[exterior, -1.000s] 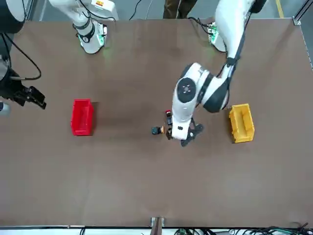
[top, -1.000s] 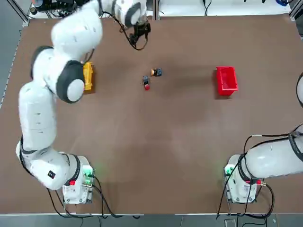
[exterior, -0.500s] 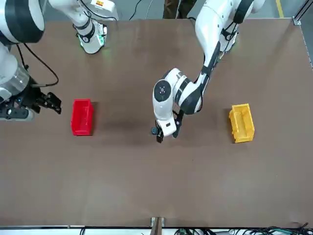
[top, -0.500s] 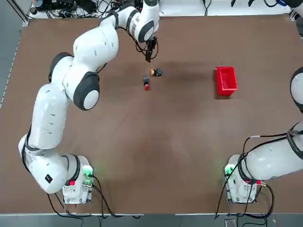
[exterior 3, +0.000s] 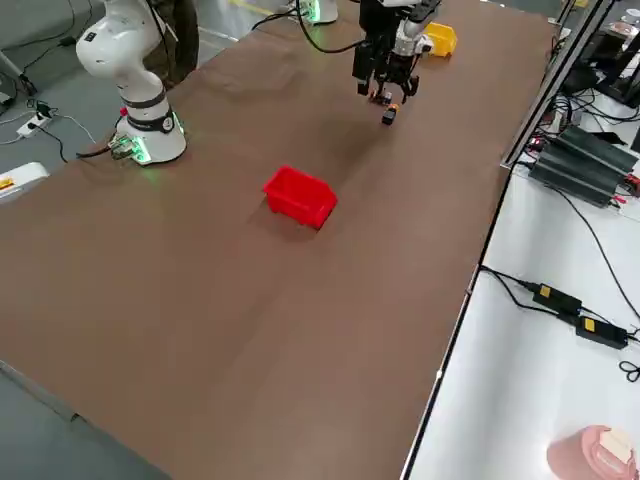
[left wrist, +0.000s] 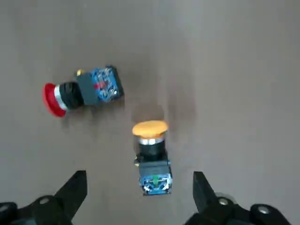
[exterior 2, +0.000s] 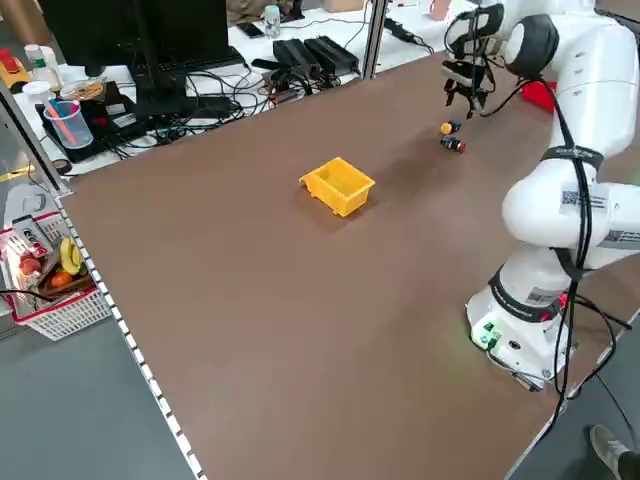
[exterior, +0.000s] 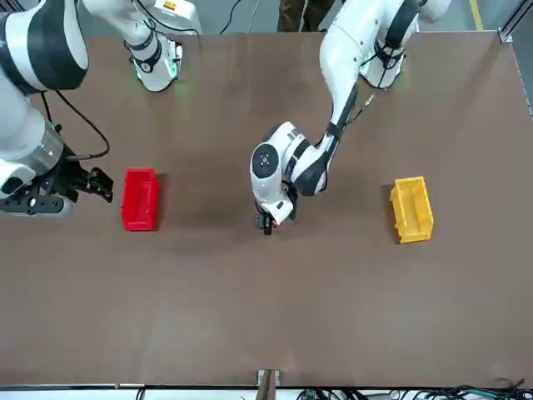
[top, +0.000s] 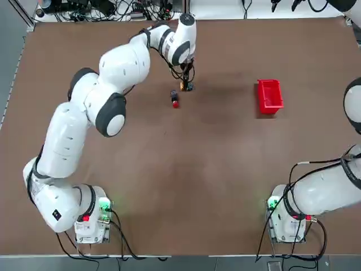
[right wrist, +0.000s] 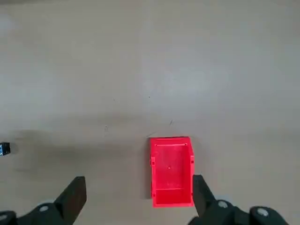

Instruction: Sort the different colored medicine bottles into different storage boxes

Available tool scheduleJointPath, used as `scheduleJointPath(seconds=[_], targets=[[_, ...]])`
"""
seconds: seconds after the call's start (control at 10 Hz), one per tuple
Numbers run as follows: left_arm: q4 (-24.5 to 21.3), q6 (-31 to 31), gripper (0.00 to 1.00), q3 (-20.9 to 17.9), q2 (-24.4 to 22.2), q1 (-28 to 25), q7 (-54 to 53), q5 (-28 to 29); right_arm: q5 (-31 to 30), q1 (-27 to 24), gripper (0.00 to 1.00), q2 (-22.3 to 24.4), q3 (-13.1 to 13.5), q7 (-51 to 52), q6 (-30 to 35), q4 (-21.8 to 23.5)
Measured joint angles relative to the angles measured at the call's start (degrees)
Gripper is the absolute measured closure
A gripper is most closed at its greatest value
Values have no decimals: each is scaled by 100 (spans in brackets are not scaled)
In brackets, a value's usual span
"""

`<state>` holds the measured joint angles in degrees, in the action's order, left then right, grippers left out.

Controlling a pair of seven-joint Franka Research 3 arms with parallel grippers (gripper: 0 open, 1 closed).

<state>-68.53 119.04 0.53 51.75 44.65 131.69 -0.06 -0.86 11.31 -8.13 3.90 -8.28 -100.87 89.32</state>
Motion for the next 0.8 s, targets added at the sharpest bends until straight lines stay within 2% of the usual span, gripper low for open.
scheduleJointPath(seconds=[0.6, 0.7, 0.8], targets=[[5, 690, 5, -44, 536, 35, 114, 0, 0, 313, 0, -57, -13, 0, -102, 81], [6, 720, 14, -45, 569, 38, 110, 0, 0, 355, 0, -77, -14, 0, -165, 91], [19, 729, 29, -45, 570, 45, 102, 0, 0, 383, 0, -103, -15, 0, -202, 100]])
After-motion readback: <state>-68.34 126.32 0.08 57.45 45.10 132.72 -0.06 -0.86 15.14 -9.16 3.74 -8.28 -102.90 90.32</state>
